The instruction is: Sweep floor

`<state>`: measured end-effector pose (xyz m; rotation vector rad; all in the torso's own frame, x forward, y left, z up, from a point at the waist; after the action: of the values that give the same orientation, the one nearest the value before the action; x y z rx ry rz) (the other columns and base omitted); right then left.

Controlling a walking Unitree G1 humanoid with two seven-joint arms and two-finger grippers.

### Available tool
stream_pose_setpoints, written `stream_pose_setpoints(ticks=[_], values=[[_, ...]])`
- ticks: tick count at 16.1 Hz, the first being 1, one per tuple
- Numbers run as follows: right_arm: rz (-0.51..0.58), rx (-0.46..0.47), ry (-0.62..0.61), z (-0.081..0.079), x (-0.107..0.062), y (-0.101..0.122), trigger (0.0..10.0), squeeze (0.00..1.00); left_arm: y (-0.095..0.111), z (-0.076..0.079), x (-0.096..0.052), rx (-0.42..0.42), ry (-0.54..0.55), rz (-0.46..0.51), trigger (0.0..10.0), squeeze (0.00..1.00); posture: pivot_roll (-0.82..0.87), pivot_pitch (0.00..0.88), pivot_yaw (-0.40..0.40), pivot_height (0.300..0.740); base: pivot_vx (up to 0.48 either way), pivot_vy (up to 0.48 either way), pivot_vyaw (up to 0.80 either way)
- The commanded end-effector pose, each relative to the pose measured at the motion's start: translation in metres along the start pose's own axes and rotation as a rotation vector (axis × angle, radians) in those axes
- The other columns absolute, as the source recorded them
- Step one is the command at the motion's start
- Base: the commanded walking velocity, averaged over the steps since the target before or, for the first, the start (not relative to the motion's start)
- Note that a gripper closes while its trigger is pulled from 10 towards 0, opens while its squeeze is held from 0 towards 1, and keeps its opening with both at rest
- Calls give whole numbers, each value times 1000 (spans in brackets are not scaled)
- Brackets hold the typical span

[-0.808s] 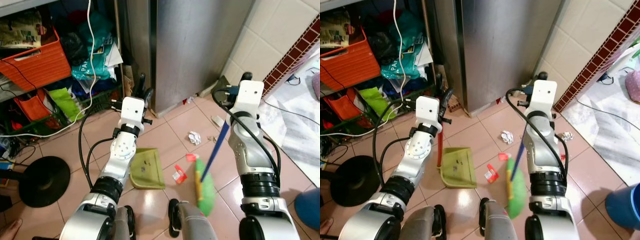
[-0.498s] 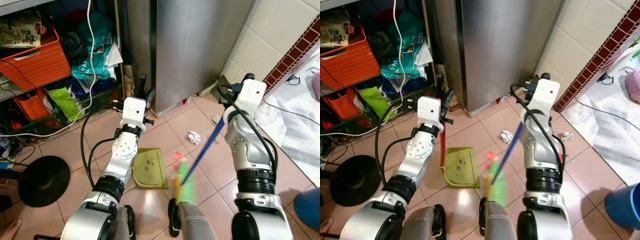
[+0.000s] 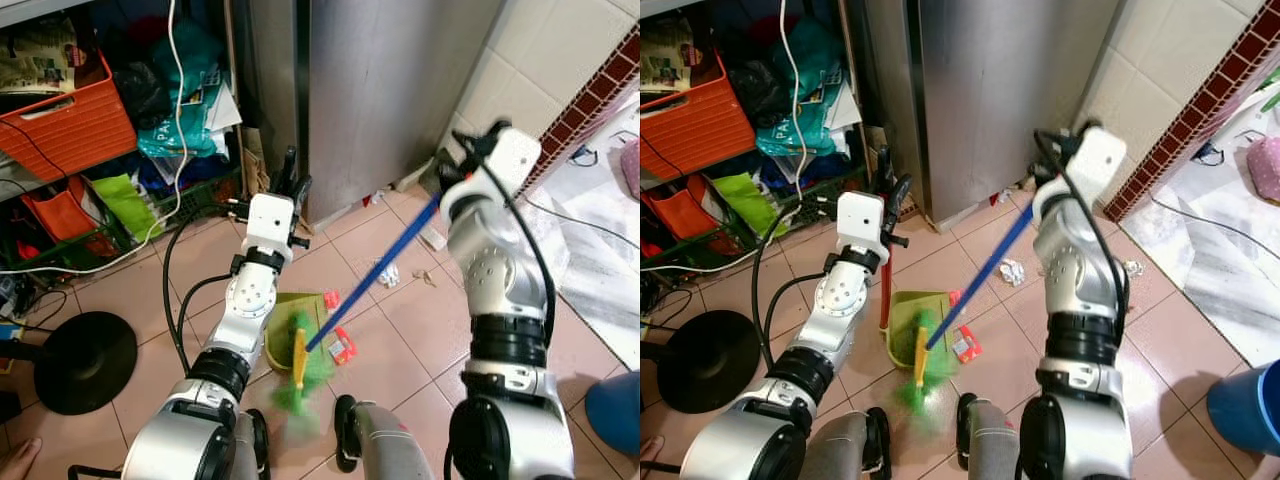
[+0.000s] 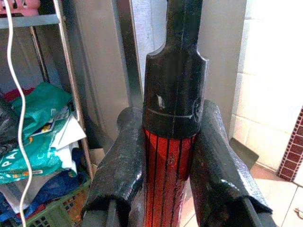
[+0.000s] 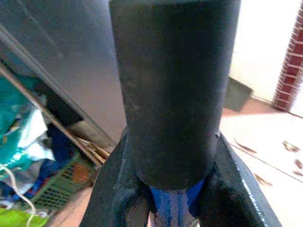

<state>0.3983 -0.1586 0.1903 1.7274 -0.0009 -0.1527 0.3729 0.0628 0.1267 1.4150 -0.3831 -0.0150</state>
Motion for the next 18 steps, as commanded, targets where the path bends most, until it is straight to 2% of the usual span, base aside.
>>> stream_pose_setpoints(ticks=[1,3,5,7,8,10,12,15,16,18], values=[[90,74,102,-17,-1,25,10000,0,-13,6,-5,-28,-3,-53,10000,0,-120,199,-39,740,0,0,0],[148,15,129,-18,-1,38,10000,0,-14,6,-6,-27,-4,-55,10000,0,-120,199,-39,740,0,0,0],[259,-89,162,-19,-2,64,10000,0,-15,7,-6,-27,-11,-64,10000,0,-122,198,-39,740,0,0,0],[288,-102,174,-19,-2,72,10000,0,-15,8,-5,-33,-20,-68,10000,0,-122,198,-39,740,0,0,0],[342,-110,186,-18,-3,88,10000,0,-17,12,-6,-46,-42,-84,10000,0,-121,199,-36,740,0,0,0],[398,-124,178,-14,-3,101,10000,0,-21,17,-7,-52,-67,-108,10000,0,-121,199,-35,740,0,0,0],[409,-130,176,-13,-2,101,10000,0,-21,20,-7,-51,-83,-117,10000,0,-113,199,-35,740,0,0,0],[407,-136,185,-15,-2,93,10000,0,-12,20,-5,-64,-75,-84,10000,0,-89,202,-38,740,0,0,0],[462,-226,233,-29,-7,92,10000,0,0,24,-6,-71,-86,-40,10000,0,-69,204,-38,740,0,0,0],[544,-353,288,-47,-16,91,10000,0,7,26,-8,-72,-95,-19,10000,0,-59,205,-39,740,0,0,0]])
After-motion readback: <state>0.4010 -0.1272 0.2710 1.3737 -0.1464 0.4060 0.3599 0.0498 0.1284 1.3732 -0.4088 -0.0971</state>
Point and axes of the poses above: a point about 5 cm out from each wrist's last joint towards the gripper, its own x axis pointing out of the wrist towards the gripper, its own y axis along the axis of the wrist's last joint, z = x × y, the point moved 4 cm from there along x, pointing out of the wrist towards the gripper, and after that the axes turned 14 degrees about -x, right-handed, at the moved point
